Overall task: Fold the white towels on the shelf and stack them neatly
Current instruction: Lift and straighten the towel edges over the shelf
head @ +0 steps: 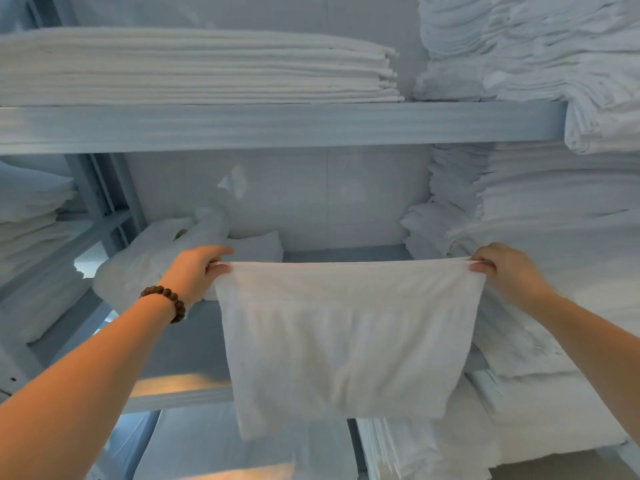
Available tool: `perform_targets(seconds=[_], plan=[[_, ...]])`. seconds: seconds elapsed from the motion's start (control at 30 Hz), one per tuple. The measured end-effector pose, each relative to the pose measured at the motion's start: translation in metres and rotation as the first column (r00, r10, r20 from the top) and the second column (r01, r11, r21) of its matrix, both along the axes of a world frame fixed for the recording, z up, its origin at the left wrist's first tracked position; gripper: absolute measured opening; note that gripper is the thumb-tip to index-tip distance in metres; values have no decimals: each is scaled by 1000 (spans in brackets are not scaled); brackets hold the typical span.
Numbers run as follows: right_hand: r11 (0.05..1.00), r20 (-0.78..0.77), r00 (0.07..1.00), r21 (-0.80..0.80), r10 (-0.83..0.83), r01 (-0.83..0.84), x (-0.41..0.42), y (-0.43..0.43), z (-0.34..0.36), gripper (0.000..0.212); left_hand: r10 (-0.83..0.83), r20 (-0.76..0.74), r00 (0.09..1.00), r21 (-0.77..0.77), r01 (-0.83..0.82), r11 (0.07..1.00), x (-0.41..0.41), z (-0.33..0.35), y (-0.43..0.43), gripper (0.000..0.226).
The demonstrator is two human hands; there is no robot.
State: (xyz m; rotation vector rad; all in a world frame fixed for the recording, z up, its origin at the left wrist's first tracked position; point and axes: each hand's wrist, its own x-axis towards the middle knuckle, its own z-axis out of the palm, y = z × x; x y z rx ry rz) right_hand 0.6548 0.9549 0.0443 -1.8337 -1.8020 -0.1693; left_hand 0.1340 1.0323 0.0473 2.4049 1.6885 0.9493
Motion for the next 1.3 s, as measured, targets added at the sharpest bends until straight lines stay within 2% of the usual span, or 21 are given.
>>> perform_targets(seconds=[0.03,0.1,0.23,0.4,0.5,0.73,0.83,0.93,1.07,1.17,1.23,1.3], plan=[[1000,-61,998,-3,2,-3,-3,-1,2,7,6,-21,1000,8,-6,1000,0,-2,3,16],[1000,-118,993,-8,2,-3,-1,3,1,14,14,-25,1000,4,-14,1000,1,-5,6,11],[1000,-35,999,11,13,-12,14,16,0,10,27,91,996,-91,-19,996,7,-9,15,13],[1000,-187,982,23,-2,6,26,36,2,8,49,263,964,-170,-4,985,21,-7,35,19],[999,-212,977,35,9,-2,36,60,1,13,88,330,940,-188,-26,982,35,-8,57,17],[999,-280,959,8,-39,43,60,149,8,14,180,291,940,-198,-125,972,76,7,131,16],[997,-378,923,-14,-76,76,70,198,20,13,199,379,904,-241,-111,964,94,17,170,12],[996,-573,817,13,-66,89,78,245,36,11,209,486,848,-231,-106,967,107,27,206,10],[995,-597,802,64,-27,82,94,299,66,15,217,611,761,-196,-120,973,118,55,246,11],[989,-553,821,-71,-145,127,97,321,86,13,289,555,780,-336,-107,936,121,72,268,28],[982,-578,794,-118,-187,145,96,319,93,8,323,514,794,-389,-120,913,123,75,272,37],[986,-597,791,1,-135,169,95,312,91,3,263,559,787,-298,-105,949,128,72,269,27]])
